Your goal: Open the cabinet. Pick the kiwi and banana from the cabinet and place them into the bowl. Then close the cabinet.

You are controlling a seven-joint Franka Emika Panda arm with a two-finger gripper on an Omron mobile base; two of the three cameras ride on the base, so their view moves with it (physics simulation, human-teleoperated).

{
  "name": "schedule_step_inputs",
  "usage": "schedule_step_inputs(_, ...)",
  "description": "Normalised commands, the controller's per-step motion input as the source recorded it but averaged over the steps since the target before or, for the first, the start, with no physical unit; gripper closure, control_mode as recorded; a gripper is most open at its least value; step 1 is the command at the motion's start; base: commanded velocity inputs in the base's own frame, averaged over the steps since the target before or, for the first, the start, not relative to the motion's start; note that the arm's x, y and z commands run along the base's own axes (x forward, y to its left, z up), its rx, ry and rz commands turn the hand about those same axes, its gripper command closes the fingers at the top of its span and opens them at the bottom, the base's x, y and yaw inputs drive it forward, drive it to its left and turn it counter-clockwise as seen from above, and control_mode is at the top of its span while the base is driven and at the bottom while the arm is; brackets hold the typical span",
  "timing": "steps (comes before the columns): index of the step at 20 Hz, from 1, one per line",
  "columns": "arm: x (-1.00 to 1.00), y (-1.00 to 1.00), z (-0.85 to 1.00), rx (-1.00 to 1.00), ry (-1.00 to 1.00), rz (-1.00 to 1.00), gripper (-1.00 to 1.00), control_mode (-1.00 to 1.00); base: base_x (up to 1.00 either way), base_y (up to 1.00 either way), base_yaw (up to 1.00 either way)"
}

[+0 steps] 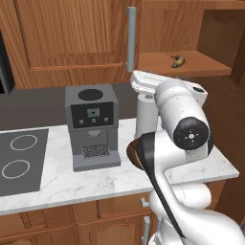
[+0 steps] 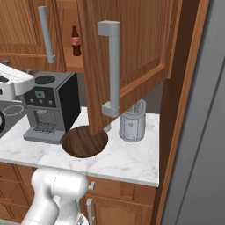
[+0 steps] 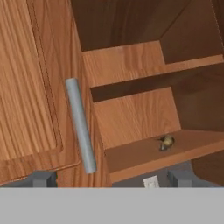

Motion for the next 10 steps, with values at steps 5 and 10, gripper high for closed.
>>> schedule_step_inputs(5,0.81,0.31,0.0,-0.09,0.28,0.0,-1.0,-1.0,0.0,0.0,0.0)
schedule_step_inputs(10,0.64,0.29,0.0,-0.11,0.22,0.05,-1.0,-1.0,0.0,0.0,0.0)
